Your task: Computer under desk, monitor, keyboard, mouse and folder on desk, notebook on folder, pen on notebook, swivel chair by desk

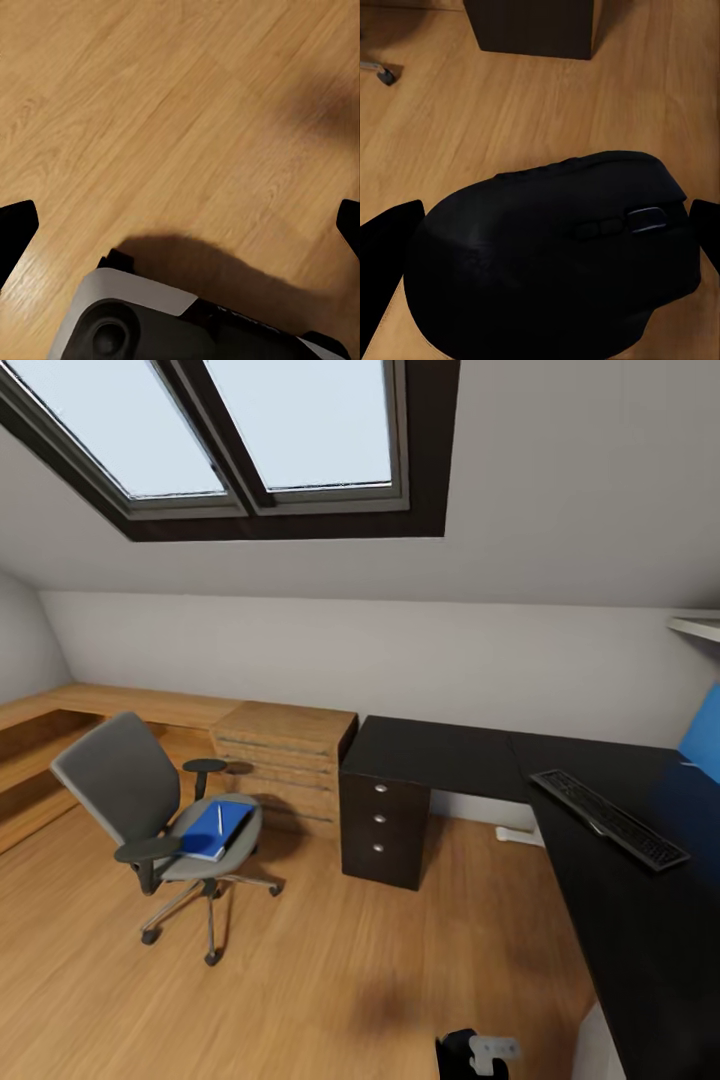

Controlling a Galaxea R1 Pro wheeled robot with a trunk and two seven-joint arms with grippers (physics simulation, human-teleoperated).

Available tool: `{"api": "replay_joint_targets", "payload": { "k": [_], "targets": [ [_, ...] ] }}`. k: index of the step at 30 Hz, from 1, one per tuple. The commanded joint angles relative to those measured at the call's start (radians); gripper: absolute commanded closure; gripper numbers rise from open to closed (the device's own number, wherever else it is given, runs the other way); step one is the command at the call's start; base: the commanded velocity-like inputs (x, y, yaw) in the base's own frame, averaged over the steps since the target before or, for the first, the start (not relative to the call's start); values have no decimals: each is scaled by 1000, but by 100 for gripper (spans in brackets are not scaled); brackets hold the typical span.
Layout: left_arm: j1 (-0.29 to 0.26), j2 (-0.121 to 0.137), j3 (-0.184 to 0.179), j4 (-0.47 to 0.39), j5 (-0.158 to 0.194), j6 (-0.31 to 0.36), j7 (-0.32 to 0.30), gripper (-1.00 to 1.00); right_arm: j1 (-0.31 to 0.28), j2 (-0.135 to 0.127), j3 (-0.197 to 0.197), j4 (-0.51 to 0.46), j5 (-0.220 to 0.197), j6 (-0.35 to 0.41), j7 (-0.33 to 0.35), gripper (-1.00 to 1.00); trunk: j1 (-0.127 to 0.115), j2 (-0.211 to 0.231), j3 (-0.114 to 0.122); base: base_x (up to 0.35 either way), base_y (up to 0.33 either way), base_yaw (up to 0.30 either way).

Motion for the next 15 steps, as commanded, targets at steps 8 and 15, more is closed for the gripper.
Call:
{"api": "replay_joint_targets", "payload": {
  "k": [8,15],
  "targets": [
    [0,2,-8,0,10,-4,4,-100,-1,2,-9,1,5,-37,4,100,-30,55,24,317,94,0],
    [0,-2,-8,0,-88,-4,6,-100,-1,0,-9,2,5,-74,4,100,-57,104,46,317,136,0]
  ]
}}
